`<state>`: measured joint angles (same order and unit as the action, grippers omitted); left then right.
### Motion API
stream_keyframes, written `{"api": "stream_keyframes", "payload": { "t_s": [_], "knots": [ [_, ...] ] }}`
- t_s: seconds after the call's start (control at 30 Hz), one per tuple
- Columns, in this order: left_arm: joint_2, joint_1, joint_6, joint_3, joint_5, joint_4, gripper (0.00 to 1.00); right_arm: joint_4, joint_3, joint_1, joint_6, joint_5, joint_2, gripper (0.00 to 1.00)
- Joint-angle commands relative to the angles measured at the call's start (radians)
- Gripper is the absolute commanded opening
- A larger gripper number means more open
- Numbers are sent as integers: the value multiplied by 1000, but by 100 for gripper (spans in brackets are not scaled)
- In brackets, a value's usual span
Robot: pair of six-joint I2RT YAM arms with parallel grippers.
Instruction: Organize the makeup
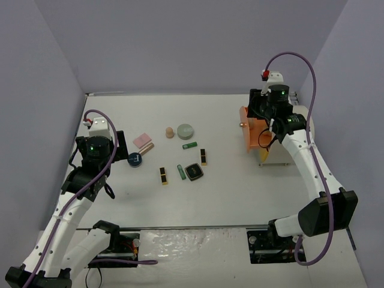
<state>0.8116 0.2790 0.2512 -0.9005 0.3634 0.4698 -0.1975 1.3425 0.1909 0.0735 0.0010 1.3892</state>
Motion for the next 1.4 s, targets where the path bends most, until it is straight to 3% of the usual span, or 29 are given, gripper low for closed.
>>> {"api": "stream_keyframes", "payload": {
  "t_s": [0.0, 0.3, 0.53, 0.8, 1.17, 1.23, 1.37],
  "knots": [
    [8, -6, 16, -23, 6, -43, 97, 68, 120, 77, -9, -50, 15, 57],
    [6, -8, 17, -23, 8, -40, 97, 134, 236, 302, 43, -20, 200, 81],
    [2, -8, 17, -25, 6, -41, 97, 227, 314, 440, 81, 38, 420, 86],
    [3, -9, 19, -23, 0, -42, 97, 284, 498, 534, 52, 43, 709, 86],
    [3, -11, 20, -25, -8, -43, 97, 382, 603, 553, 34, 70, 953, 77],
    [3, -11, 20, -25, -9, -43, 97, 394, 602, 555, 34, 55, 966, 72],
    [4, -11, 23, -25, -11, -45, 97, 433, 584, 555, 15, 33, 995, 50]
  ]
}}
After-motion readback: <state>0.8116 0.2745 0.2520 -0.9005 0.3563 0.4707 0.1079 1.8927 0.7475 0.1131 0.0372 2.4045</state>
